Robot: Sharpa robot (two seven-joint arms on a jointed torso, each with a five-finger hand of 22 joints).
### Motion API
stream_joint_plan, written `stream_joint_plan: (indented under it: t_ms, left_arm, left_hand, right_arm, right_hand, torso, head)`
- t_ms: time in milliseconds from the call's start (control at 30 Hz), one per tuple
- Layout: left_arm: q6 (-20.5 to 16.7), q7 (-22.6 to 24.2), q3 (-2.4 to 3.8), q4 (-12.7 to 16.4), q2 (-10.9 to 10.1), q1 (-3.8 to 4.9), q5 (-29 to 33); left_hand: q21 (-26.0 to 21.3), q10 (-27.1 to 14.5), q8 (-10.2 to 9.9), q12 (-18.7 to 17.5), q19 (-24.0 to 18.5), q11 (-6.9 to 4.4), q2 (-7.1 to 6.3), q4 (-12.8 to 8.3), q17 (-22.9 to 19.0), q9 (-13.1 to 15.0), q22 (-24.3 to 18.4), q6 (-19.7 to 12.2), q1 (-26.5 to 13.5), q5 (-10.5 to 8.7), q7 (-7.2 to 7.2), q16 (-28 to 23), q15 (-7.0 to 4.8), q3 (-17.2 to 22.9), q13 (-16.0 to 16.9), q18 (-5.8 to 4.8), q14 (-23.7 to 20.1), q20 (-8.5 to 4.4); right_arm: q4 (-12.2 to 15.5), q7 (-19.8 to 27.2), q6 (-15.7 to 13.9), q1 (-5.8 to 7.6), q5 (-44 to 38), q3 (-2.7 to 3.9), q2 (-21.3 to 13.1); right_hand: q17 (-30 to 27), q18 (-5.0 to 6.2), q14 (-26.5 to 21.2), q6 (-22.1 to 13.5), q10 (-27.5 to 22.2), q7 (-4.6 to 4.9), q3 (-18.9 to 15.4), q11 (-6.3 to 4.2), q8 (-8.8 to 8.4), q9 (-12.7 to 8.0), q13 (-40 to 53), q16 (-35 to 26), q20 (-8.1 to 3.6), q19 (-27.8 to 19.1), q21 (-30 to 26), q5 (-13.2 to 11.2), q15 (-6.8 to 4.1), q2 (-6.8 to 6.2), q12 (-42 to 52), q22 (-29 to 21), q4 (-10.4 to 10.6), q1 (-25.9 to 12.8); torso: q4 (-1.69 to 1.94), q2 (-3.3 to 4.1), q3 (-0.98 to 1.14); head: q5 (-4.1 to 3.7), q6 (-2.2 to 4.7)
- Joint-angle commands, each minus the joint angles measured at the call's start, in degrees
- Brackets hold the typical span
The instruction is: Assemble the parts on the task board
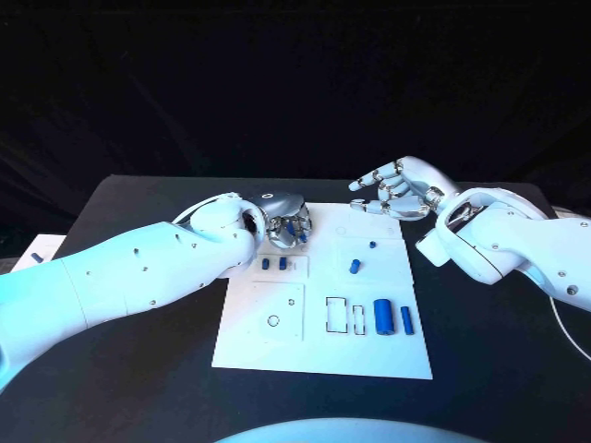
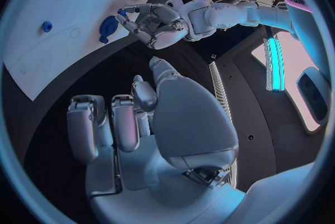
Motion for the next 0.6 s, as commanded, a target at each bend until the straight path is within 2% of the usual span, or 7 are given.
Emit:
stream_joint_plan:
  t_ms: [33, 167, 333, 467, 600]
  left_arm:
    - [-2.0, -0.3, 0.44, 1.6, -1.4, 0.18, 1.8]
    - [-1.2, -1.0, 0.90, 3.1, -3.4, 0.49, 2.4]
    - [-0.1, -1.5, 1.06, 4.0, -5.3, 0.69, 3.2]
    - [0.7, -1.5, 1.05, 4.1, -6.1, 0.67, 3.9]
    - [1.1, -1.4, 1.04, 3.9, -6.4, 0.50, 4.4]
  left_hand:
    - [0.3, -0.2, -0.2, -0.1, 0.9, 0.37, 0.13, 0.1, -0.1, 0.0, 7.2, 0.0, -0.5, 0.17, 0.22, -0.3, -0.05, 0.3, 0.0, -0.66, 1.9, 0.20]
    - [0.4, -0.1, -0.2, -0.2, 1.0, 0.37, -0.04, 0.1, -0.1, -0.1, 7.3, 0.1, -0.8, 0.16, 0.21, -0.3, -0.05, 0.4, 0.0, -0.68, 1.9, 0.23]
    - [0.5, -0.1, -0.2, -0.2, 1.0, 0.35, -0.11, 0.1, -0.1, -0.1, 7.3, 0.1, -0.9, 0.16, 0.19, -0.2, -0.04, 0.4, 0.0, -0.70, 1.9, 0.24]
    - [0.5, -0.1, -0.1, -0.2, 1.0, 0.35, -0.23, 0.1, -0.2, -0.1, 7.4, 0.1, -1.2, 0.08, 0.19, -0.3, -0.04, 0.4, 0.0, -0.71, 1.9, 0.25]
    - [0.4, -0.1, -0.2, -0.3, 0.9, 0.37, -0.40, 0.2, -0.2, -0.2, 7.4, 0.1, -1.7, -0.13, 0.19, -0.2, -0.02, 0.4, 0.0, -0.67, 1.9, 0.29]
  right_arm:
    - [0.0, 0.2, 0.6, -0.02, -0.2, 0.01, 0.0]
    - [-0.1, 0.2, 0.6, -0.02, -0.2, 0.01, 0.0]
    - [-0.1, 0.2, 0.6, -0.03, -0.2, 0.01, 0.0]
    - [-0.1, 0.2, 0.6, -0.03, -0.2, 0.01, 0.0]
    - [-0.2, 0.2, 0.6, -0.03, -0.2, 0.01, 0.0]
  right_hand:
    - [4.3, 0.98, 3.5, 0.4, -0.2, -0.08, 0.0, 0.15, -0.30, -0.1, 0.1, -0.2, 0.11, -0.3, -0.3, 0.3, -0.42, 0.16, 0.0, 6.8, -0.2, 0.5]
    - [4.3, 0.98, 3.5, 0.4, -0.2, -0.08, 0.0, 0.15, -0.30, -0.1, 0.1, -0.2, 0.11, -0.3, -0.3, 0.3, -0.42, 0.16, 0.0, 6.8, -0.2, 0.5]
    - [4.3, 0.98, 3.5, 0.4, -0.2, -0.08, 0.0, 0.15, -0.30, -0.1, 0.1, -0.2, 0.11, -0.3, -0.3, 0.3, -0.42, 0.16, 0.0, 6.8, -0.2, 0.5]
    - [4.3, 0.98, 3.5, 0.4, -0.2, -0.08, 0.0, 0.15, -0.30, -0.1, 0.1, -0.2, 0.11, -0.3, -0.3, 0.3, -0.42, 0.16, 0.0, 6.8, -0.2, 0.5]
    - [4.3, 0.98, 3.5, 0.4, -0.2, -0.08, 0.0, 0.15, -0.30, -0.1, 0.1, -0.2, 0.11, -0.3, -0.3, 0.3, -0.42, 0.16, 0.0, 6.8, -0.2, 0.5]
  torso:
    - [0.13, -0.02, 0.08]
    - [0.05, 0.08, 0.08]
    - [0.04, 0.06, 0.08]
    - [0.03, 0.13, -0.01]
    - [-0.03, 0.08, 0.00]
  head:
    - [-0.05, 0.26]
    - [0.18, 0.44]
    - [0.16, 0.36]
    - [0.15, 0.29]
    - [0.23, 0.29]
